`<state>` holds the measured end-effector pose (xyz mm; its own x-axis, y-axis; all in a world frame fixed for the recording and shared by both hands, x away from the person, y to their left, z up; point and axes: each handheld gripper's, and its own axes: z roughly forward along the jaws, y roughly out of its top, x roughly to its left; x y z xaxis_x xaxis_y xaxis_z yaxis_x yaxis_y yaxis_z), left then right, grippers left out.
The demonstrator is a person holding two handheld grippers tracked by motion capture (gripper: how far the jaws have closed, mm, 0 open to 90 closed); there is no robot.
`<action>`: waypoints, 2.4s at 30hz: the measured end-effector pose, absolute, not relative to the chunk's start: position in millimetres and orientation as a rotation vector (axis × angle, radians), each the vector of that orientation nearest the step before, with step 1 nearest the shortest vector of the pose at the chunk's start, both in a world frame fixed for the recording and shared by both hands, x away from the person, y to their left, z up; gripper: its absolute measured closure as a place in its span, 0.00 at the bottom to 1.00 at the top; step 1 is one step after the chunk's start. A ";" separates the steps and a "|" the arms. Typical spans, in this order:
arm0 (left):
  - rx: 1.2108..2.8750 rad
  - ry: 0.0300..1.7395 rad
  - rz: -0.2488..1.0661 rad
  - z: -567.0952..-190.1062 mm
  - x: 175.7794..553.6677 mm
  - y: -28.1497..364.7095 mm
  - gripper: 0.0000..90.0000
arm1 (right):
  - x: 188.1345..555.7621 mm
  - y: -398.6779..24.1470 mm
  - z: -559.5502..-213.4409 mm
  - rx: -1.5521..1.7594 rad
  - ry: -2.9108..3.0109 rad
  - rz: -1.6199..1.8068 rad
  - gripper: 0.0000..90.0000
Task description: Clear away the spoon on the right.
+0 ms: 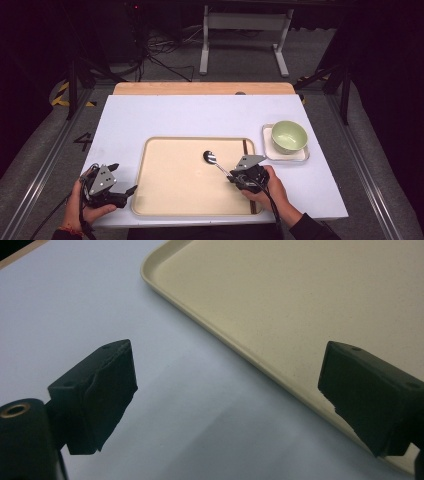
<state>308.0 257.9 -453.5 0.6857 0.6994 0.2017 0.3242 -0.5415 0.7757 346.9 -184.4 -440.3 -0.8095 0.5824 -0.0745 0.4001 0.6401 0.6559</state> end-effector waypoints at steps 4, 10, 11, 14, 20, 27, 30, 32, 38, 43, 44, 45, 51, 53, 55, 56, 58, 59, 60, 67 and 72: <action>2.160 0.778 0.653 -453.1 308.2 257.7 0.10 | 348.7 -184.1 -437.6 0.767 2.565 0.952 0.86; 2.166 0.783 0.648 -453.3 309.5 256.6 0.10 | 361.1 -175.5 -431.3 0.740 2.555 1.007 0.99; 2.167 0.782 0.647 -453.3 309.6 256.3 0.10 | 363.5 -169.8 -431.3 0.704 2.556 0.990 1.00; 2.166 0.780 0.648 -453.3 309.4 256.3 0.10 | 371.9 -155.3 -433.8 0.646 2.559 0.952 1.00; 2.160 0.787 0.640 -454.1 308.4 258.0 0.10 | 387.5 -131.6 -447.8 0.588 2.616 0.919 0.99; 2.161 0.785 0.642 -453.9 307.8 257.9 0.10 | 393.3 -132.0 -446.8 0.666 2.576 0.869 1.00; 2.155 0.781 0.644 -453.4 307.6 257.7 0.11 | 395.7 -139.4 -446.3 0.734 2.559 0.866 1.00; 2.157 0.778 0.647 -453.4 308.2 257.7 0.10 | 398.3 -144.6 -446.0 0.759 2.548 0.861 1.00; 2.157 0.778 0.640 -453.5 308.6 256.7 0.11 | 400.2 -157.0 -445.8 0.822 2.538 0.876 1.00; 2.161 0.767 0.639 -452.9 309.8 254.8 0.10 | 402.7 -165.2 -445.1 0.861 2.527 0.870 1.00; 2.162 0.768 0.639 -452.8 310.0 254.7 0.10 | 403.7 -167.7 -444.6 0.857 2.524 0.859 1.00; 2.161 0.770 0.639 -452.8 310.5 254.7 0.10 | 404.5 -169.6 -444.7 0.873 2.519 0.862 1.00; 2.158 0.757 0.635 -452.4 312.6 252.2 0.10 | 408.2 -179.8 -444.6 0.926 2.502 0.871 1.00; 2.159 0.761 0.633 -452.7 314.1 252.3 0.10 | 408.6 -182.4 -444.2 0.937 2.497 0.862 1.00; 2.158 0.755 0.637 -452.2 314.3 252.1 0.11 | 408.7 -183.8 -444.3 0.942 2.495 0.866 1.00; 2.158 0.755 0.637 -452.2 314.3 252.1 0.10 | 408.7 -183.8 -444.3 0.942 2.495 0.866 1.00; 2.160 0.756 0.638 -452.0 314.1 251.7 0.11 | 408.7 -184.6 -444.2 0.944 2.491 0.861 0.99; 2.159 0.755 0.636 -452.2 313.9 251.6 0.10 | 408.5 -185.0 -444.1 0.938 2.489 0.855 0.99; 2.160 0.757 0.635 -452.2 314.0 252.0 0.10 | 408.1 -185.1 -444.0 0.938 2.489 0.851 0.99; 2.159 0.763 0.640 -451.7 312.2 252.6 0.11 | 406.6 -186.6 -440.4 0.931 2.472 0.865 0.93; 2.151 0.778 0.646 -452.0 310.6 255.5 0.10 | 400.1 -186.5 -428.9 0.877 2.481 0.924 0.88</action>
